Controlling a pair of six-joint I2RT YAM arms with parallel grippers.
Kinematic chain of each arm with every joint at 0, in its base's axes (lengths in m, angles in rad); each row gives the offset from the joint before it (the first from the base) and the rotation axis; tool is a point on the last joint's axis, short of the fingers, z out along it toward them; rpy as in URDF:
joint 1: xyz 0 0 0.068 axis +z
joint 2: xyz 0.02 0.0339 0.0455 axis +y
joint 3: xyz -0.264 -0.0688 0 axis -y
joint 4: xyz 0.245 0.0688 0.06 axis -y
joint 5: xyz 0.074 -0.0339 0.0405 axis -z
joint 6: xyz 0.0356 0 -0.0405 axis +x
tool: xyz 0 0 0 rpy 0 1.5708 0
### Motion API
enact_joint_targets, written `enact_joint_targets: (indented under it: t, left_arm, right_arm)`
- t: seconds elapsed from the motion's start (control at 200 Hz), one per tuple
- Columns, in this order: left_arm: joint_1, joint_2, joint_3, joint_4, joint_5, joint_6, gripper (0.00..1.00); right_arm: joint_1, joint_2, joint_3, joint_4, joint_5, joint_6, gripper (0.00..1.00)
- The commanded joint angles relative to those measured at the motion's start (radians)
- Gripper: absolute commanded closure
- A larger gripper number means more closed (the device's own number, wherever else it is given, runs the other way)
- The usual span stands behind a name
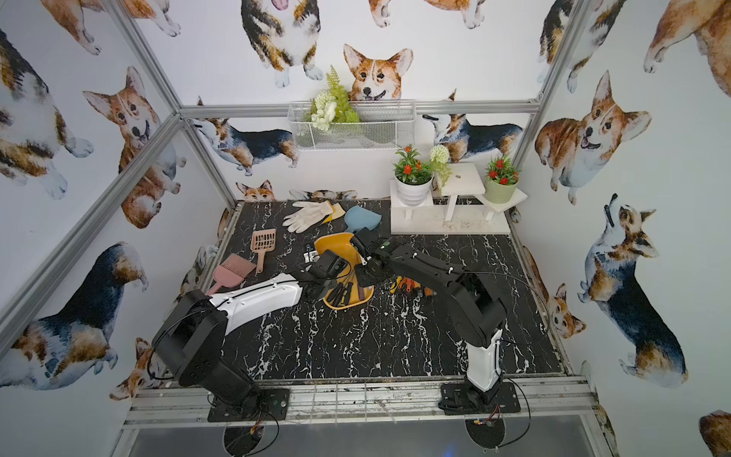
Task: Take out the screwdriver from the storage box
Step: Pick up the screwdriver from the storage box, then place the screwdriver at the center of the board.
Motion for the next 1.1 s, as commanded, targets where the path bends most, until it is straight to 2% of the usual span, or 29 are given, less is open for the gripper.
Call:
enact_joint_targets:
  t: [0.0,0.195,0.325,0.851,1.096]
  left_arm:
    - [0.002,0.011,0.007,-0.009,-0.029,-0.01,1.0]
    - [0.002,0.036,0.029,-0.002,-0.017,-0.005,1.0]
    - [0.003,0.073,0.043,0.004,-0.01,-0.002,1.0]
    - [0.005,0.066,0.037,0.01,-0.009,0.001,1.0]
    - [0.005,0.061,0.04,0.012,-0.005,0.007,1.0]
  right_arm:
    - [-0.018,-0.048,-0.023,0.022,-0.006,-0.024,1.0]
    - [-0.076,-0.134,-0.067,0.04,-0.056,-0.034,1.0]
    - [-0.095,-0.183,-0.083,0.039,-0.044,-0.055,1.0]
    - [-0.215,-0.346,-0.202,0.026,-0.025,-0.076,1.0]
    - [-0.296,-0.317,-0.236,-0.039,-0.016,-0.099,1.0]
